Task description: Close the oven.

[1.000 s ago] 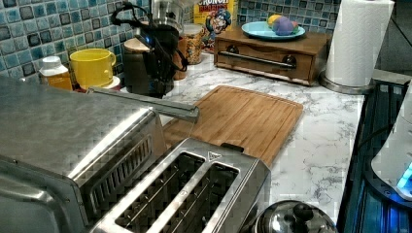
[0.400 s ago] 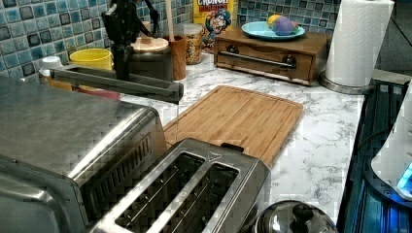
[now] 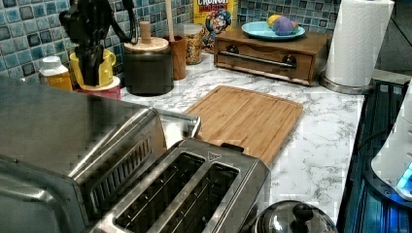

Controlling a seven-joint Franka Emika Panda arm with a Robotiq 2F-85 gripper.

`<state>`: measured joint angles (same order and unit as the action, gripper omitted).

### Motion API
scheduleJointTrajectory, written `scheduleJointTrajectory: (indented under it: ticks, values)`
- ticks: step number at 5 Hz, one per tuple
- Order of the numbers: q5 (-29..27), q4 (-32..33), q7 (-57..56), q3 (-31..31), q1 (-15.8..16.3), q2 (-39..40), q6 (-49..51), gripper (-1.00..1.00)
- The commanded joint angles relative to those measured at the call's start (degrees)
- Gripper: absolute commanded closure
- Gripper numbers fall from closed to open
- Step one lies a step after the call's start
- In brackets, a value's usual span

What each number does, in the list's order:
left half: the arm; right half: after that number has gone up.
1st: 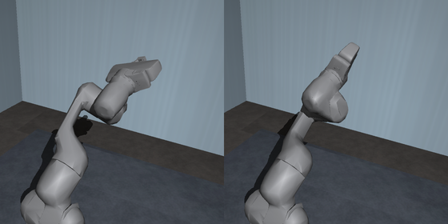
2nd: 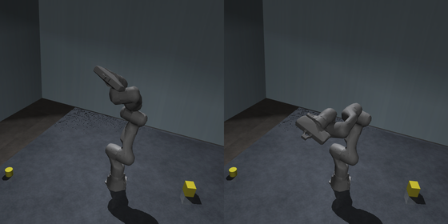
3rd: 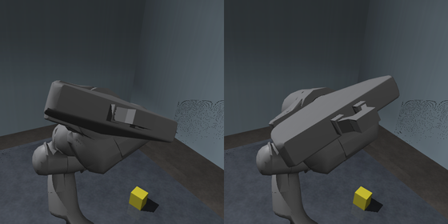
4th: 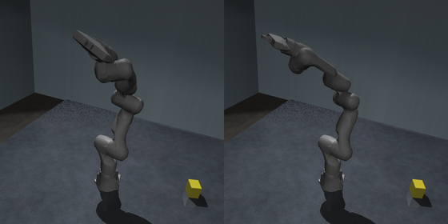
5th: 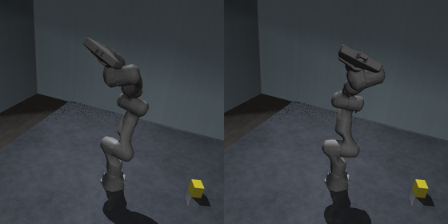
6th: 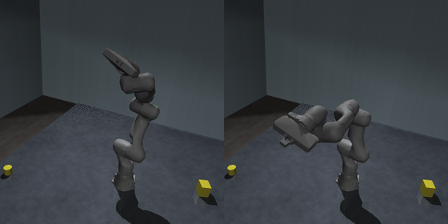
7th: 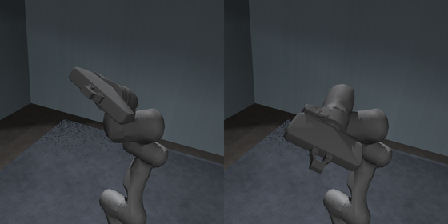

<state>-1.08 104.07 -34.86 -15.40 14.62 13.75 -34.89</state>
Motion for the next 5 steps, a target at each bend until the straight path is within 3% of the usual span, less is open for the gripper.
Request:
scheduleJointTrajectory:
  ticks: [1,5]
  values:
    - [3.0,1.9,6.8,5.8,0.6,-3.3,-0.2,1.0]
    - [2.2,1.9,6.4,9.0,3.5,-3.4,-0.2,1.0]
